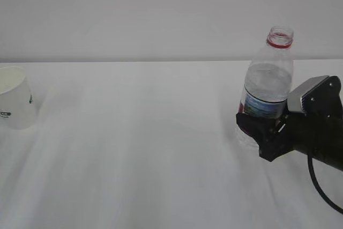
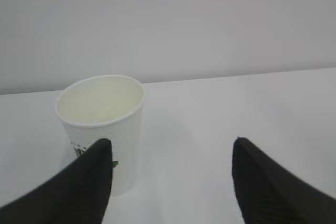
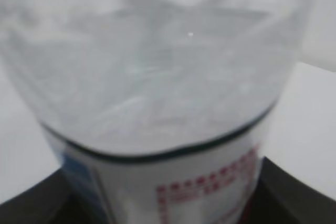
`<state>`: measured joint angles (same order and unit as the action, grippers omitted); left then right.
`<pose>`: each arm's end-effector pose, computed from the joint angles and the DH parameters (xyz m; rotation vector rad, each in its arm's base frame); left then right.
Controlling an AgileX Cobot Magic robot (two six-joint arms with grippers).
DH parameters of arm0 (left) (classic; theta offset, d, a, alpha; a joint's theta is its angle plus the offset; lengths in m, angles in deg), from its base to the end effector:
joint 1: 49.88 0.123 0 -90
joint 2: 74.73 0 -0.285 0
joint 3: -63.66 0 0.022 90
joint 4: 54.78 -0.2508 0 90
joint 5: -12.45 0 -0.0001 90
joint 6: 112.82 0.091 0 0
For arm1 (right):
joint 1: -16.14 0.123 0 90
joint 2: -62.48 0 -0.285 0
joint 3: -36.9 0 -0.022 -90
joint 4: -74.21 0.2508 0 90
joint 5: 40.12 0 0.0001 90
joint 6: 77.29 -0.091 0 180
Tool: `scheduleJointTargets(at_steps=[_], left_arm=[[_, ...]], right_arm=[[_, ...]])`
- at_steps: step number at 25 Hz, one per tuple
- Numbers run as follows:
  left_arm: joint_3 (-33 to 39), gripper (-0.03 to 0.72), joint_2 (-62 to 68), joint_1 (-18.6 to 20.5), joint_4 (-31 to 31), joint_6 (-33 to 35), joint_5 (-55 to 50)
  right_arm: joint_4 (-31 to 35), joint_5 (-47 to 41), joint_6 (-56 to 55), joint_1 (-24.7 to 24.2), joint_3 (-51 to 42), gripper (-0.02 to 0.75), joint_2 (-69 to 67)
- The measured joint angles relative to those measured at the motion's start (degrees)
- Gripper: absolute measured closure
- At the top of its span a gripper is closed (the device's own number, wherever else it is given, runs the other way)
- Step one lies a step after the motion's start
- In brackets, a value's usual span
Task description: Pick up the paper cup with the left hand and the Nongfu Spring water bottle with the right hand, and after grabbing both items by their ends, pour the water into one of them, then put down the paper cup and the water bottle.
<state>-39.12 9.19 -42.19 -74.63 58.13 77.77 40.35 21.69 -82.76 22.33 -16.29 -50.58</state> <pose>0.1599 -0.0067 0.1653 0.1138 1.6890 -0.1716 0.2611 0.0732 0.1208 -0.6352 1.7701 0.4165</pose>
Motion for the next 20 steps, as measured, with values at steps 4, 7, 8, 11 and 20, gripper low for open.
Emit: scheduleJointTargets(at_steps=[4, 7, 8, 11, 20], left_arm=[[0.0, 0.165, 0.0, 0.0, -0.1, 0.0, 0.0], [0.0, 0.165, 0.0, 0.0, -0.4, 0.0, 0.0], [0.0, 0.165, 0.0, 0.0, -0.5, 0.0, 0.0], [0.0, 0.165, 0.0, 0.0, -0.6, 0.0, 0.0], [0.0, 0.165, 0.0, 0.0, -0.7, 0.0, 0.0]], right_arm=[[3.9, 0.0, 2.2, 0.0, -3.9, 0.250, 3.7], [7.4, 0.0, 3.8, 0.0, -7.2, 0.250, 6.8], [8.7, 0.0, 4.4, 0.0, -8.1, 0.250, 7.9], [12.9, 0.0, 6.1, 0.0, -11.2, 0.250, 10.7], [19.2, 0.0, 7.6, 0.0, -15.6, 0.251, 15.2]])
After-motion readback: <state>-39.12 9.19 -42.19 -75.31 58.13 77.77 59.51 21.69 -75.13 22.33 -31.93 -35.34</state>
